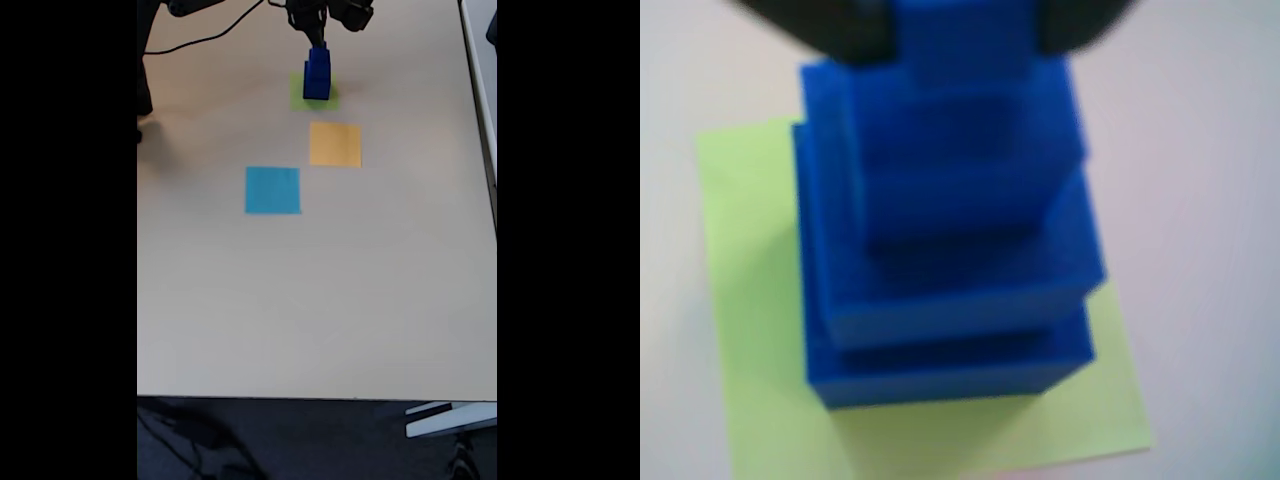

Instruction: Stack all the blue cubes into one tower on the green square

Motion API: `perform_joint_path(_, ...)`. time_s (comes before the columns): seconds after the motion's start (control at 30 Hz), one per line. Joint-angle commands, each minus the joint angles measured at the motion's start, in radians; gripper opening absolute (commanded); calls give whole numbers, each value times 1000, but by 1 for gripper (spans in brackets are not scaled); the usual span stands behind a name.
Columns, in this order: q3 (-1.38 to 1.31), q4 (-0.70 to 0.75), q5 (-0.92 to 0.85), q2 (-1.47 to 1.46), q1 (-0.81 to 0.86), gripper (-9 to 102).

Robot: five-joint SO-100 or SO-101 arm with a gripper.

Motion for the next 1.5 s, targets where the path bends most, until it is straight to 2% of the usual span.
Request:
perform_joint_path(0.0,-5,-18,-11,43,3,2)
perform_joint_path(0.8,8,-23,-18,49,6,5)
perform_joint_path(1.1,8,-31,-32,55,11,10)
perform_joint_path(1.47,-104,-98,-156,60,17,18)
